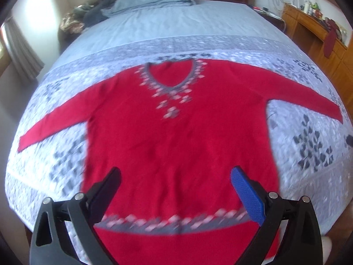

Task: Fold small clothes
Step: 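Move the right tool to the sleeve cuff nearest it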

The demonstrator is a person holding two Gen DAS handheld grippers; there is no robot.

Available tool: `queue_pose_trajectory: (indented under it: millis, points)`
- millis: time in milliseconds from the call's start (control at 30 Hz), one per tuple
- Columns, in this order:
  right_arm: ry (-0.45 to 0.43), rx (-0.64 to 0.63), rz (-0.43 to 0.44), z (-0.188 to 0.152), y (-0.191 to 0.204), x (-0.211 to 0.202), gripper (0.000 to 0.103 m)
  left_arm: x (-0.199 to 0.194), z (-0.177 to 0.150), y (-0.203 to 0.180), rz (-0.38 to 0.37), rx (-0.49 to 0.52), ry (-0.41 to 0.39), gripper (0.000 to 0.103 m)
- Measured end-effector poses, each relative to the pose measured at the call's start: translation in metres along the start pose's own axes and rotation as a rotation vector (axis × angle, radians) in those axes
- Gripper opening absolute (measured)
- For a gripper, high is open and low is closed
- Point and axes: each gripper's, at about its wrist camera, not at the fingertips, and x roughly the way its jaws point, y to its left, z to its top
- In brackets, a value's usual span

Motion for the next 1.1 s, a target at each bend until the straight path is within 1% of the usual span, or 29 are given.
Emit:
queue_pose_trajectory:
  millis: [67, 133, 233, 367, 400, 467, 500, 533, 600, 633, 700, 833, 967, 1000, 1100]
  points:
    - [0.035, 0.039, -0.016, 0.037, -0.048, 0.027, 0.1, 0.016, 0.021, -0.028, -0.013, 0.02, -0.012, 0.099]
    - [0.064, 0.065, -0.027, 0.063, -0.081, 0.05, 0.1, 0.036, 0.044, -0.06, -0.024, 0.03, -0.017, 0.099]
    - [0.106, 0.087, -0.051, 0.102, -0.128, 0.088, 0.1, 0.065, 0.074, -0.099, -0.057, 0.013, 0.0, 0.099]
    - [0.128, 0.109, -0.039, 0.129, -0.162, 0.12, 0.099, 0.098, 0.108, -0.144, -0.073, 0.008, 0.014, 0.099]
    - [0.139, 0.12, -0.019, 0.133, -0.168, 0.128, 0.099, 0.108, 0.116, -0.156, -0.083, 0.009, 0.022, 0.099]
    - [0.168, 0.128, 0.018, 0.137, -0.174, 0.141, 0.093, 0.12, 0.127, -0.173, -0.087, 0.012, 0.034, 0.099]
    - [0.185, 0.129, 0.026, 0.138, -0.176, 0.148, 0.084, 0.126, 0.132, -0.184, -0.085, 0.02, 0.041, 0.099]
    - [0.198, 0.129, 0.028, 0.139, -0.177, 0.152, 0.081, 0.132, 0.136, -0.193, -0.087, 0.029, 0.044, 0.099]
    - [0.215, 0.125, 0.033, 0.138, -0.178, 0.159, 0.082, 0.14, 0.141, -0.209, -0.091, 0.048, 0.05, 0.099]
    - [0.215, 0.125, 0.041, 0.139, -0.179, 0.161, 0.085, 0.144, 0.143, -0.215, -0.092, 0.054, 0.056, 0.099]
    - [0.213, 0.142, 0.069, 0.141, -0.181, 0.163, 0.089, 0.15, 0.146, -0.223, -0.096, 0.052, 0.068, 0.099]
    - [0.195, 0.17, 0.089, 0.145, -0.188, 0.16, 0.088, 0.153, 0.145, -0.221, -0.092, 0.046, 0.065, 0.099]
    - [0.214, 0.162, 0.053, 0.145, -0.195, 0.161, 0.088, 0.155, 0.142, -0.206, -0.065, 0.045, 0.062, 0.099]
    - [0.216, 0.16, 0.043, 0.145, -0.197, 0.16, 0.086, 0.156, 0.142, -0.203, -0.063, 0.042, 0.064, 0.099]
    - [0.216, 0.182, 0.049, 0.145, -0.2, 0.162, 0.086, 0.156, 0.14, -0.192, -0.062, 0.032, 0.061, 0.099]
